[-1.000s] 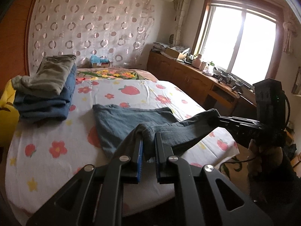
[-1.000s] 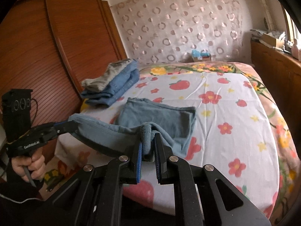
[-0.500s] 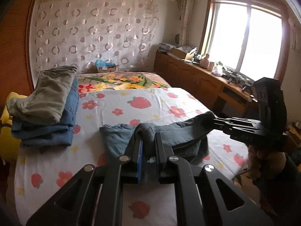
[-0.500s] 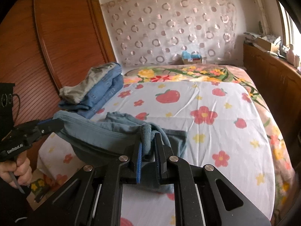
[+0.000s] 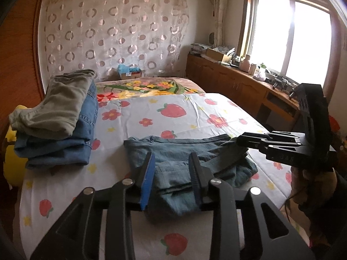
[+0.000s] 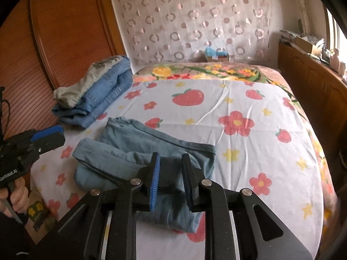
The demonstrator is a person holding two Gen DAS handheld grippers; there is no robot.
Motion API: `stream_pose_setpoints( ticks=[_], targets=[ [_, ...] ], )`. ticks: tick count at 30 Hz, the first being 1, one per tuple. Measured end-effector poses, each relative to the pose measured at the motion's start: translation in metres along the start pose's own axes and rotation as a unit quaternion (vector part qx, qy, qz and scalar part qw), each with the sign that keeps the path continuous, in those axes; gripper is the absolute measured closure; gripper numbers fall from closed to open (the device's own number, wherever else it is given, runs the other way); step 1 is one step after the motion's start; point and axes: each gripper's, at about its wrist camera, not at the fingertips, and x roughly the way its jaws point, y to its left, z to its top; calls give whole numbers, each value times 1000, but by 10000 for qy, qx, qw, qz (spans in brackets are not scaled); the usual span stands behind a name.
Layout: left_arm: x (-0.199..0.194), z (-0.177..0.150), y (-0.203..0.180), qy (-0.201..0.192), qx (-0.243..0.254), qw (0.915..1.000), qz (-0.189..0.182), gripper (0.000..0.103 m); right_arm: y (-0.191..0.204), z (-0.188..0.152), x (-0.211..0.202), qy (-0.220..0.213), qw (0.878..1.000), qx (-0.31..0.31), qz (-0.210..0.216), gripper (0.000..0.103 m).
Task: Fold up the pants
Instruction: 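Open both grippers to release the folded shorts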
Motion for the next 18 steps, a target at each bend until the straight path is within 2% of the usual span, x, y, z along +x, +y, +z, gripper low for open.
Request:
stream_pose_setpoints(
  ticks=[5, 9, 18],
  targets=[
    [-3, -10, 5, 125, -80, 9999, -24, 71, -3, -3, -11, -86, 9999, -33, -55, 72],
    [0, -28, 7, 302, -156, 9994, -38, 71, -9, -17, -16, 54, 9999, -66, -93, 61],
    [23, -54, 9, 825, -199, 9964, 11, 71, -17, -49, -3, 570, 9983, -94, 1, 59]
  ],
)
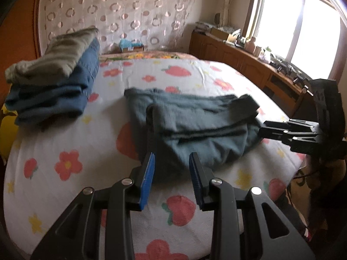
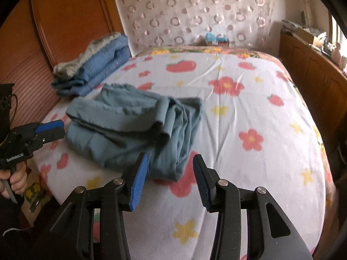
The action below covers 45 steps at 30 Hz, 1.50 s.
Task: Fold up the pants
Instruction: 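Open both grippers to release the folded shorts, then grasp the folded shorts edge with the left gripper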
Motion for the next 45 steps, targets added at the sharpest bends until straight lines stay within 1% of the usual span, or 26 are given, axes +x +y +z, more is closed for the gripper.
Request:
stream_pose_setpoints(
  ticks=[4, 8, 9, 10, 11, 12, 13, 16, 19, 23, 26, 27, 30, 33, 34, 36, 41, 45],
  targets=[
    [7, -4, -2, 115, 47, 9999, 3, 71, 1, -2, 6, 71, 9999, 29, 73, 60],
    [10, -3, 0, 130, 77, 9999, -32, 72, 5, -1, 12, 146, 9998, -47, 99, 59],
    [11, -3, 0, 122, 85, 9999, -59, 72, 5, -1, 13, 162, 9998, -79, 88, 62],
    [12, -2, 1, 109, 98, 9998, -121, 82, 7, -1, 13, 138, 9998, -123, 59, 72],
    [12, -2, 2, 85, 116, 9996, -236, 88, 7, -1, 14, 137, 9998, -144, 85, 78],
    [12, -1, 3, 49, 88, 9997, -243, 95, 6, -1, 14, 131, 9997, -151, 132, 90],
    [10, -1, 5, 14, 59, 9998, -179, 98, 6, -1, 12, 90, 9996, -176, 180, 95],
    [2, -3, 7, -43, 43, 9999, -162, 98, 5, -2, -3, -152, 9994, -229, 200, 96],
    [-7, -8, 7, -64, 9, 9998, -214, 98, 5, -4, -10, -181, 9992, -222, 287, 97],
    [-22, -19, -2, -57, 67, 9995, -318, 98, 13, -12, -18, -141, 9990, -286, 312, 96],
    [-29, -20, -6, -82, 43, 9995, -291, 95, 14, -18, -24, -149, 9990, -252, 345, 95],
    [-30, -20, -6, -89, 63, 9996, -244, 94, 13, -18, -25, -155, 9990, -240, 342, 94],
    [-32, -17, -6, -174, 126, 9995, -221, 91, 13, -17, -26, -169, 9992, -213, 301, 81],
    [-35, -15, -3, -228, 104, 9994, -240, 90, 14, -15, -28, -239, 9991, -269, 235, 76],
    [-35, -15, -3, -220, 114, 9994, -226, 90, 14, -15, -28, -240, 9990, -285, 246, 71],
    [-32, -16, -1, -166, 132, 9996, -190, 90, 15, -15, -25, -201, 9990, -342, 207, 65],
    [-20, -14, 5, 10, 105, 9999, -57, 90, 16, -16, -14, -41, 9990, -424, 124, 63],
    [-14, -6, 9, 23, 71, 9999, -104, 90, 16, -12, -4, 87, 9986, -512, 23, 63]
  ],
)
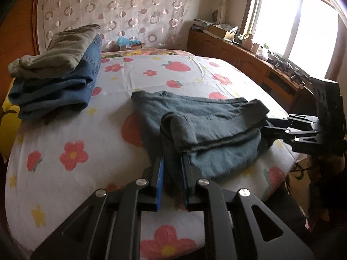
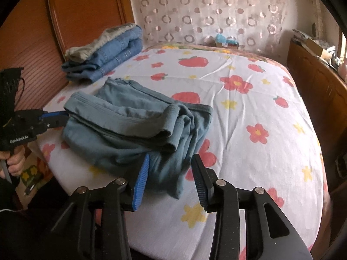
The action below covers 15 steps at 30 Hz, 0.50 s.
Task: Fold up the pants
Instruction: 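Grasp the folded shorts edge with the left gripper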
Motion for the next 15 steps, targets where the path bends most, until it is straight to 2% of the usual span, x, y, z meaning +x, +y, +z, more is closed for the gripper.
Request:
stream_pose_setpoints(
  ticks=[8, 15],
  targets=[
    [13, 21, -1, 22, 144, 9999, 44, 90, -2, 13, 9, 130, 9998, -151, -82, 63],
    [21, 42, 0, -55, 49, 9999, 78, 90, -2, 20, -3, -54, 9999, -120, -97, 63]
  ],
)
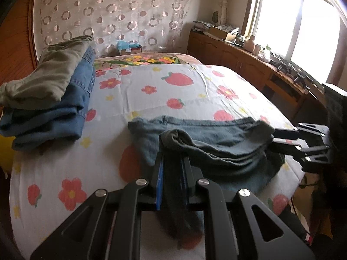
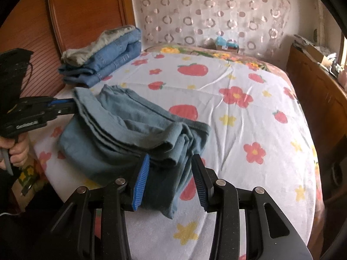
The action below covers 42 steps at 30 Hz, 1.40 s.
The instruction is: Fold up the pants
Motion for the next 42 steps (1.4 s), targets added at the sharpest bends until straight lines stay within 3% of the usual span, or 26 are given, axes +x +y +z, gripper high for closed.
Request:
stream_pose_setpoints(
  ticks=[10, 19, 29, 34, 42],
  targets=[
    [21, 3, 19, 126, -307, 9985, 430, 90, 3, -1, -13, -41, 9999, -111, 33, 61],
    [17, 3, 21, 71, -341, 9988, 349, 90, 0, 21, 25, 286, 9989, -359, -97, 61],
    [-1, 4, 13, -111, -300, 9994, 94, 90, -21, 55, 20, -194, 9980, -63, -592, 61],
    [-5, 4, 6, -147, -263, 9995, -25, 90, -26, 49, -1, -420, 9981, 116, -440, 61],
    [0, 5, 1, -72, -197, 9998, -65, 90, -15, 32, 0, -124, 9998, -170, -60, 61]
  ],
)
